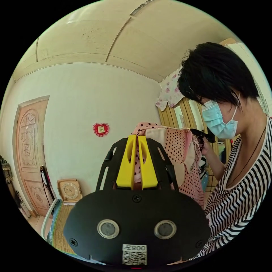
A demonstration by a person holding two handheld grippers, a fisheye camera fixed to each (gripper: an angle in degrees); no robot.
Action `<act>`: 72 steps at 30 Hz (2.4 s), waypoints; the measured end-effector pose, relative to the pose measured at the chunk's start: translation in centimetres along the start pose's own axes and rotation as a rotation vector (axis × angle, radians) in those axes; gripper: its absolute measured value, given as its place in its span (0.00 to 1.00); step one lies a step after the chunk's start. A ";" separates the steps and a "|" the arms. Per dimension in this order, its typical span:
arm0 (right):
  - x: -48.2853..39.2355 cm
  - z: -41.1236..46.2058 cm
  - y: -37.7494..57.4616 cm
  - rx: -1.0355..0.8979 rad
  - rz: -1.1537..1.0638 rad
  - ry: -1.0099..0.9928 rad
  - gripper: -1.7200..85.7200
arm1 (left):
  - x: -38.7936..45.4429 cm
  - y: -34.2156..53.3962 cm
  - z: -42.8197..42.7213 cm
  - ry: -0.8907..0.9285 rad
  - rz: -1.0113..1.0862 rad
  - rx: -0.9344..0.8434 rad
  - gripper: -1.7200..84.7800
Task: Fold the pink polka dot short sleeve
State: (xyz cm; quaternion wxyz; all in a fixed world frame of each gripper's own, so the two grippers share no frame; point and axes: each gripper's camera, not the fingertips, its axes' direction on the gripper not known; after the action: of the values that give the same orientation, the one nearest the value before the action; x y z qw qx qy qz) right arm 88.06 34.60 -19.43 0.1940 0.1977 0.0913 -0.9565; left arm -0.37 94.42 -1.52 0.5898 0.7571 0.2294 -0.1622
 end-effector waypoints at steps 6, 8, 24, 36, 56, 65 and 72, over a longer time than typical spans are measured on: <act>10.8 12.5 -1.8 -0.146 0.060 0.066 0.03 | -10.6 1.5 13.2 0.023 -0.072 -0.135 0.03; 15.3 17.4 -1.6 -0.222 0.103 0.086 0.03 | -15.8 3.5 20.5 0.014 -0.113 -0.238 0.03; 54.3 55.7 23.4 -0.924 0.756 0.213 0.05 | -44.8 40.6 63.5 -0.074 -0.598 -1.089 0.05; 49.7 44.1 24.5 -1.066 0.810 0.164 0.11 | -49.4 50.1 49.0 0.052 -0.936 -1.127 0.10; 40.8 39.6 25.4 -1.166 1.142 0.131 0.05 | -52.9 59.0 50.0 0.183 -1.213 -1.294 0.05; 41.3 40.4 19.1 -1.138 1.018 0.084 0.02 | -58.1 58.1 50.3 0.201 -1.272 -1.085 0.03; 41.2 40.1 20.6 -1.200 1.088 0.134 0.02 | -59.4 62.2 50.8 0.172 -1.333 -1.114 0.04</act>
State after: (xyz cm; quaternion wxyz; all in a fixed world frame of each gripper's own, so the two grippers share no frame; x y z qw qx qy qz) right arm 47.85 -7.97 -2.24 0.6989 0.1337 0.4910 -0.5025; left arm -15.65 23.67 67.27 0.6372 0.0761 0.7141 -0.2799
